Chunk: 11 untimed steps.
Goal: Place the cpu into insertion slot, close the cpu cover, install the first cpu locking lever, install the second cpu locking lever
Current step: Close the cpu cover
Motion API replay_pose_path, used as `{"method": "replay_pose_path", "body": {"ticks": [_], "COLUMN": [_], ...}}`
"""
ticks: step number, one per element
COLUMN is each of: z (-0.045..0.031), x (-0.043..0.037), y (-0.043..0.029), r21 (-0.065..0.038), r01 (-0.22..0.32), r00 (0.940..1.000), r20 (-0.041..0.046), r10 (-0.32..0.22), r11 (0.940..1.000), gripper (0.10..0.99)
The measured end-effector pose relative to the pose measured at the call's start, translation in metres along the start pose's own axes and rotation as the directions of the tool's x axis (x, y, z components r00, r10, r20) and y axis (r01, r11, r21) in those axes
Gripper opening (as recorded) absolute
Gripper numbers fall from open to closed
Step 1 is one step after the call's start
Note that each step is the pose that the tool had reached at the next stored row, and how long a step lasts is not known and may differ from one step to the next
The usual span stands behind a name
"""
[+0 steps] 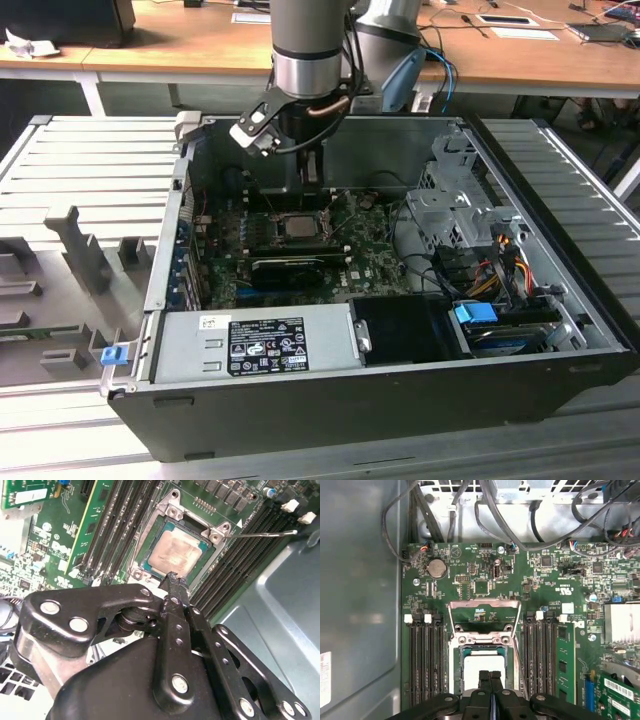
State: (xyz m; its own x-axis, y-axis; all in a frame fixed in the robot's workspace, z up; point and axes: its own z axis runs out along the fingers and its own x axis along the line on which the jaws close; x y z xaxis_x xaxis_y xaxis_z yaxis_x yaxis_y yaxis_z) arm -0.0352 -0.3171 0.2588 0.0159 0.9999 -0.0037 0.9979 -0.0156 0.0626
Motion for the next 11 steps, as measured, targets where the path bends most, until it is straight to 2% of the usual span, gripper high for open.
{"method": "replay_pose_path", "body": {"ticks": [5, 11], "z": [-0.0186, -0.0222], "x": [0.0006, 0.0008], "y": [0.0016, 0.0072], "r21": [0.0, 0.002], "r01": [0.0, 0.0], "r00": [1.0, 1.0], "r20": [0.0002, 0.0001], "r10": [0.0, 0.0], "r11": [1.0, 1.0], "gripper": [0.106, 0.106]}}
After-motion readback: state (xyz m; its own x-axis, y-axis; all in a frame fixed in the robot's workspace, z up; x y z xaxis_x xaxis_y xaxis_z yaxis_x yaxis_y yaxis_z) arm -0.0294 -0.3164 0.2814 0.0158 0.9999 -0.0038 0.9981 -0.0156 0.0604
